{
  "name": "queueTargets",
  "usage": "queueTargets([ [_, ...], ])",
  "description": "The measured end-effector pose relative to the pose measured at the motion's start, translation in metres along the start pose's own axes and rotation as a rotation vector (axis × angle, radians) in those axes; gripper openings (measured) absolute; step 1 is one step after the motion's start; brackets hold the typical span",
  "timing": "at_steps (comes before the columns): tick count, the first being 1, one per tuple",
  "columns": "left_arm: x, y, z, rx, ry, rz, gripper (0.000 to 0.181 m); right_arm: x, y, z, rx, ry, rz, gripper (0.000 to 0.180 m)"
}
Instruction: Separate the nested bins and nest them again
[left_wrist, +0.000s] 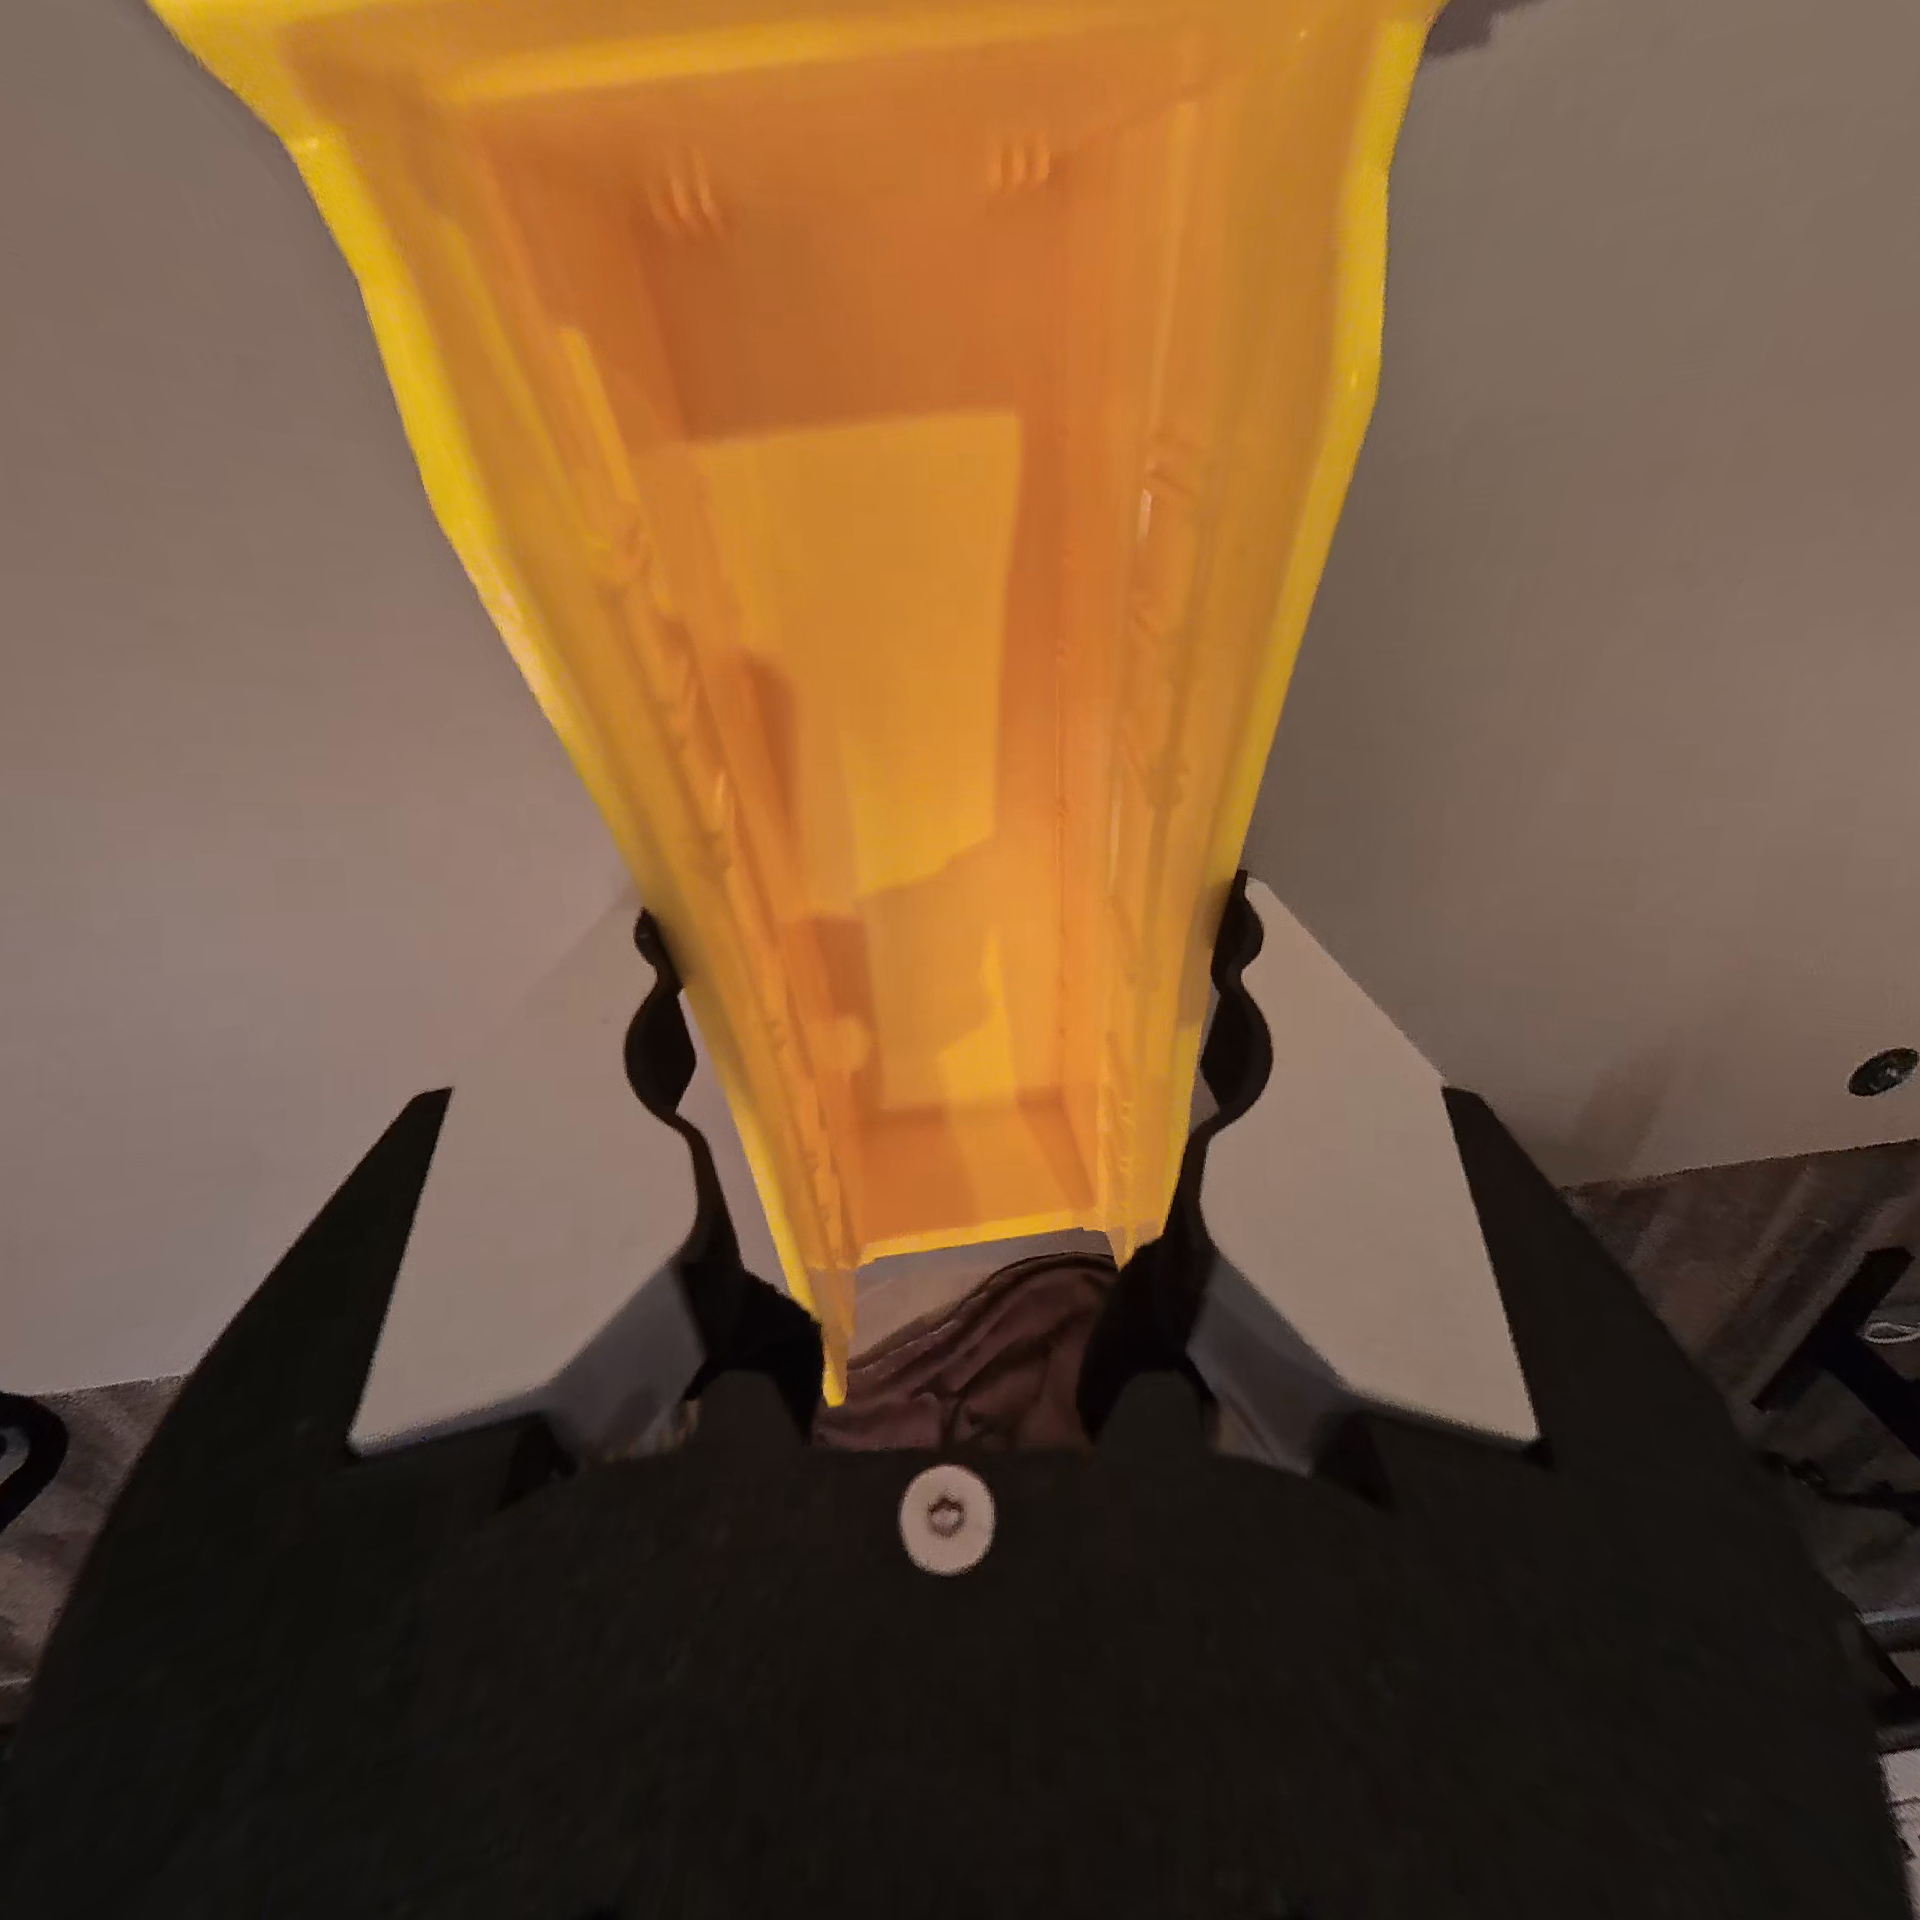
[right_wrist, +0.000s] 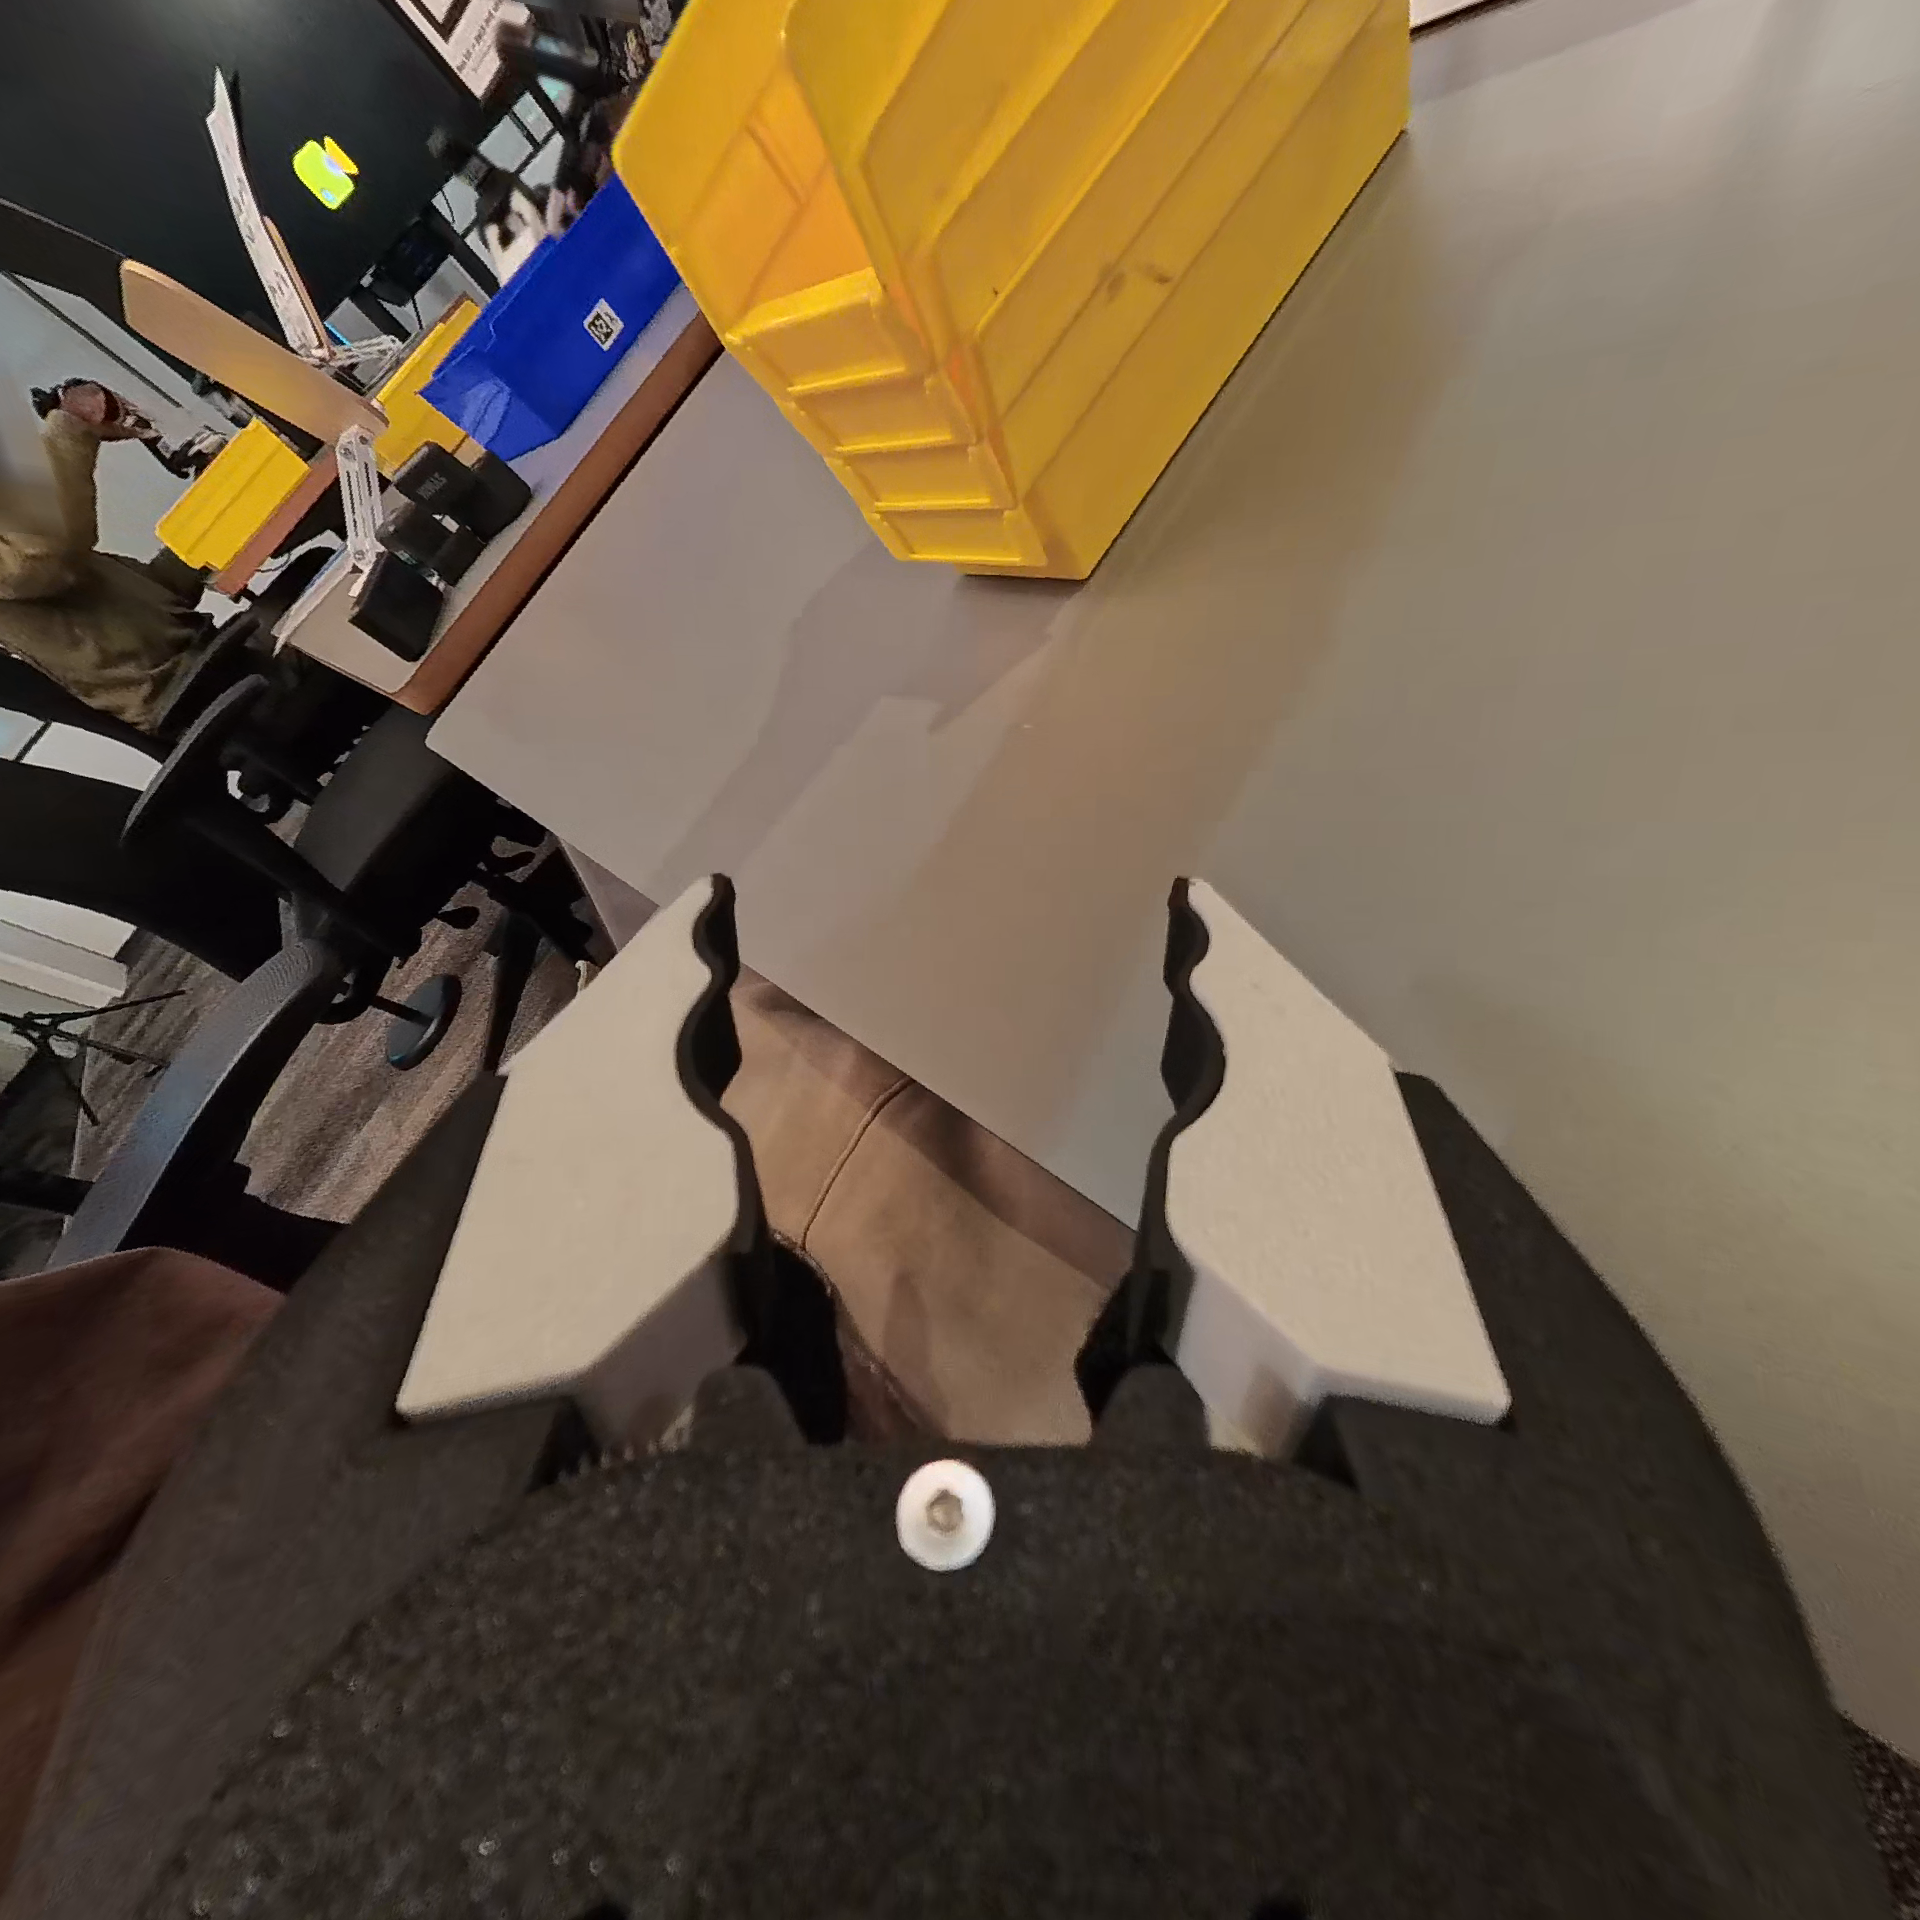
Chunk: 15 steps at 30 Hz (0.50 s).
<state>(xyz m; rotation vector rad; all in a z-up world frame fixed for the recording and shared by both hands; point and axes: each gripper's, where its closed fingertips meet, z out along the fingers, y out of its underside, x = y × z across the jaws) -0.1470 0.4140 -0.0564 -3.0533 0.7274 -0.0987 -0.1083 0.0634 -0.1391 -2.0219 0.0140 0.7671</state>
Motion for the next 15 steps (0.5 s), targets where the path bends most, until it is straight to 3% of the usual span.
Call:
queueTargets([
  [10, 0.003, 0.008, -0.015, 0.004, -0.019, 0.012, 0.106, -0.003, 0.001, 0.0, -0.006, 0.0, -0.015, 0.082],
  [15, 0.004, 0.012, -0.025, 0.011, -0.015, 0.011, 0.1, -0.003, 0.002, 0.001, -0.014, 0.005, -0.019, 0.082],
])
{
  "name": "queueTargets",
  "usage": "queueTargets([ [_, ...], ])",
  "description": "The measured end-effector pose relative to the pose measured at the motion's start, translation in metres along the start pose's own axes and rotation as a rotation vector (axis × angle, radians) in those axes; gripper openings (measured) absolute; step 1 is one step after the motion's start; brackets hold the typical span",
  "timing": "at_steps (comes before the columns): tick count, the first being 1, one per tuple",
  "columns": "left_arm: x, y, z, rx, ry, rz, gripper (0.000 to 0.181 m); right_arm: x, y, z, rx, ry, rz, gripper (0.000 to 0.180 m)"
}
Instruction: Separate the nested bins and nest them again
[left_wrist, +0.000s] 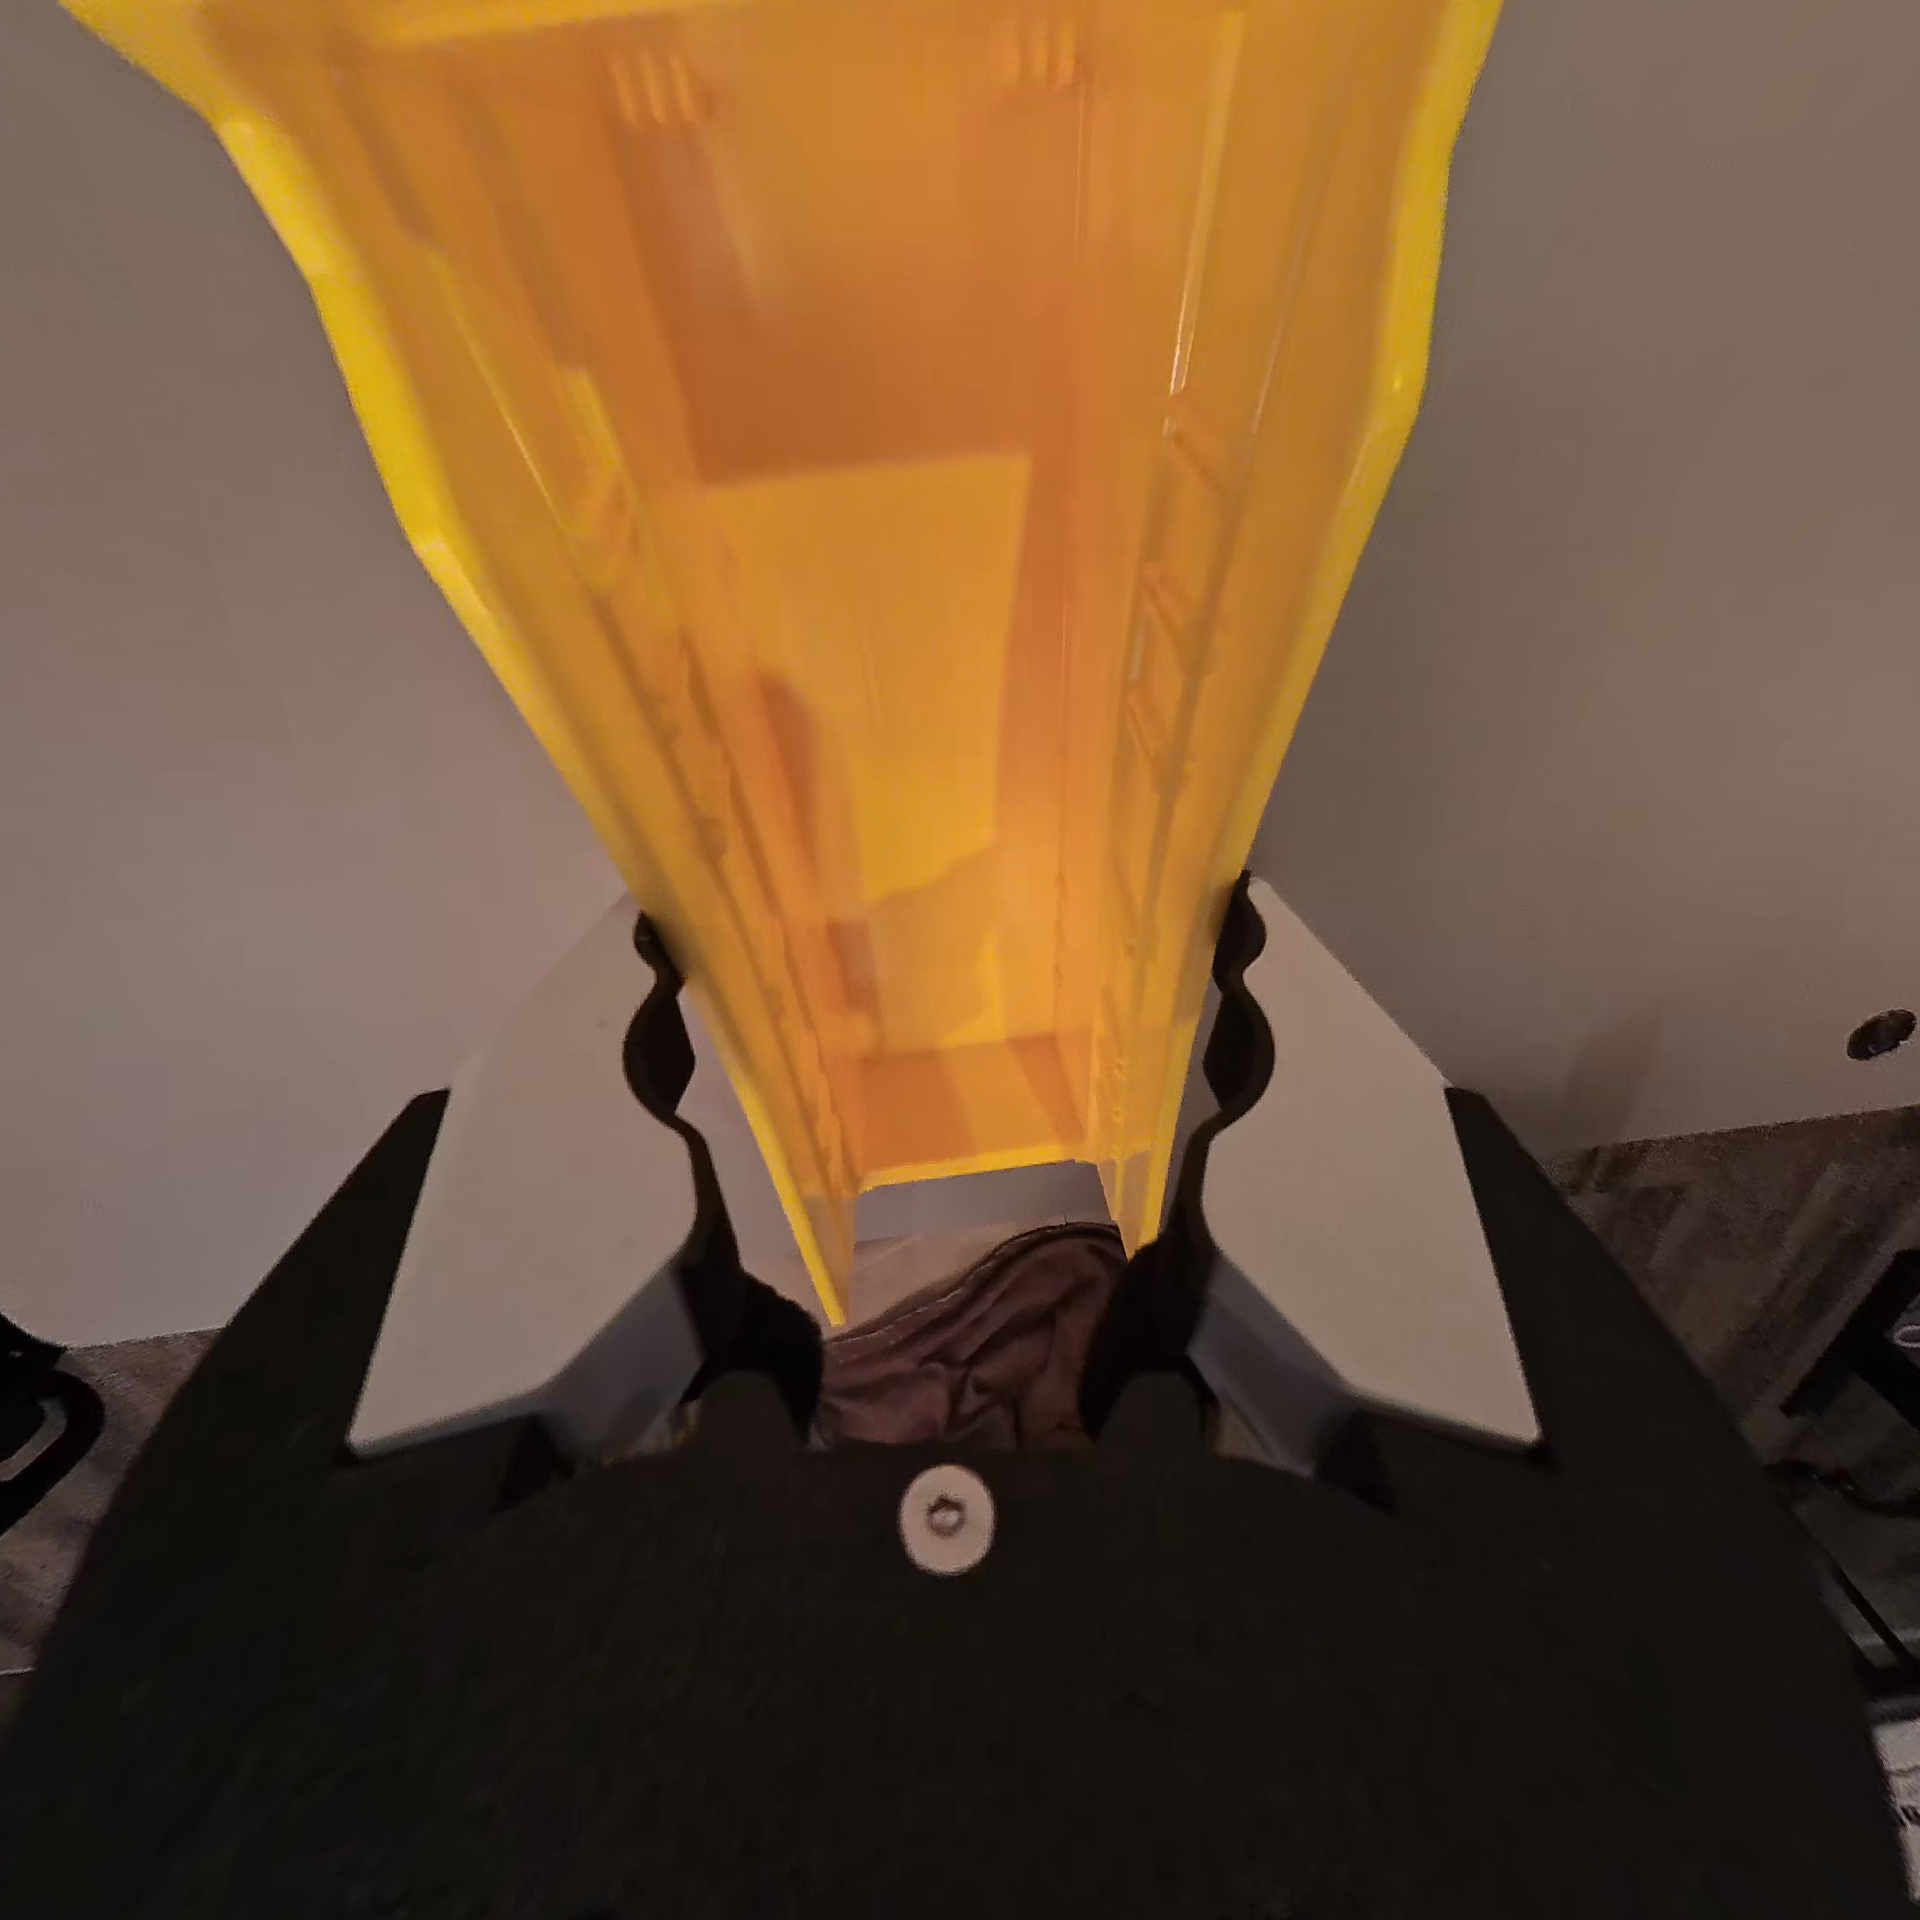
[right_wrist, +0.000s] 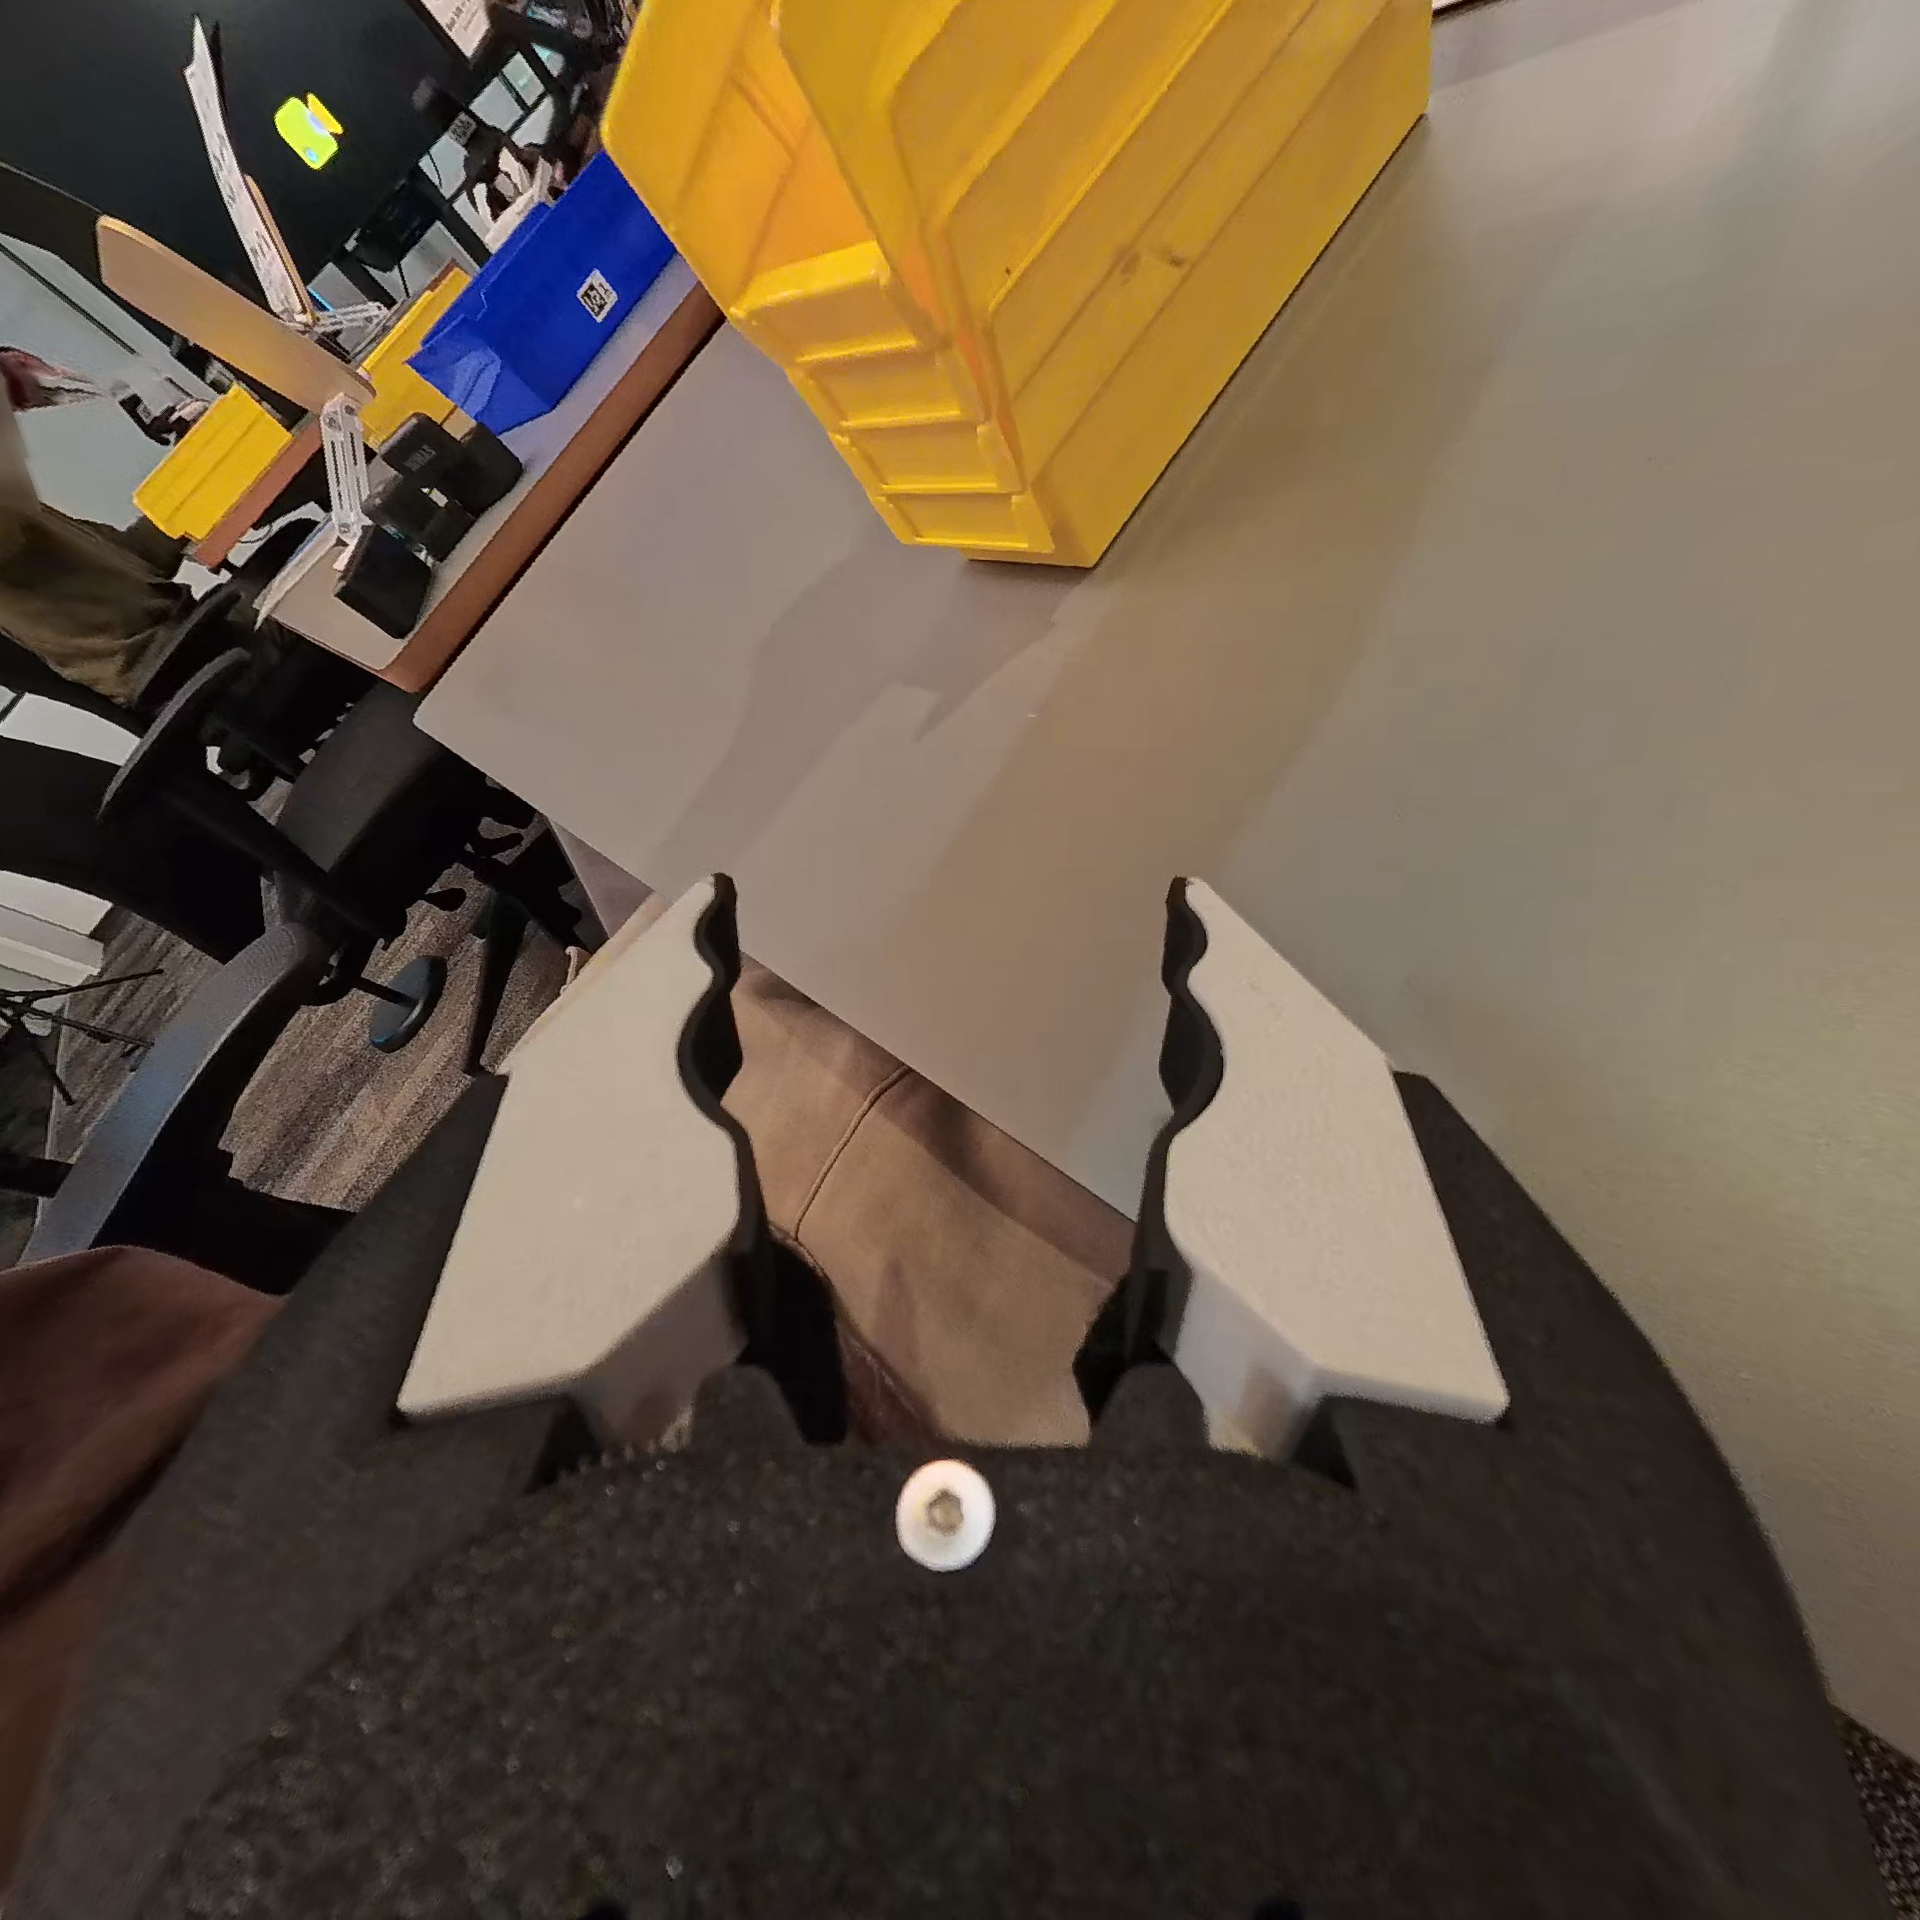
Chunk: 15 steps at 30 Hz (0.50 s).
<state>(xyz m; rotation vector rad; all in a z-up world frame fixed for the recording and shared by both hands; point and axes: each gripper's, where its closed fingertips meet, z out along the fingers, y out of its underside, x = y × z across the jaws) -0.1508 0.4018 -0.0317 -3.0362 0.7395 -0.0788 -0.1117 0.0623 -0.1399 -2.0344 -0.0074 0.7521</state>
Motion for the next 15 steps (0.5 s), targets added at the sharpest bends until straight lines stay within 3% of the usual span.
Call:
queueTargets([
  [15, -0.013, 0.036, -0.103, -0.003, 0.074, 0.022, 0.097, 0.002, 0.0, -0.001, 0.003, 0.001, 0.017, 0.081],
])
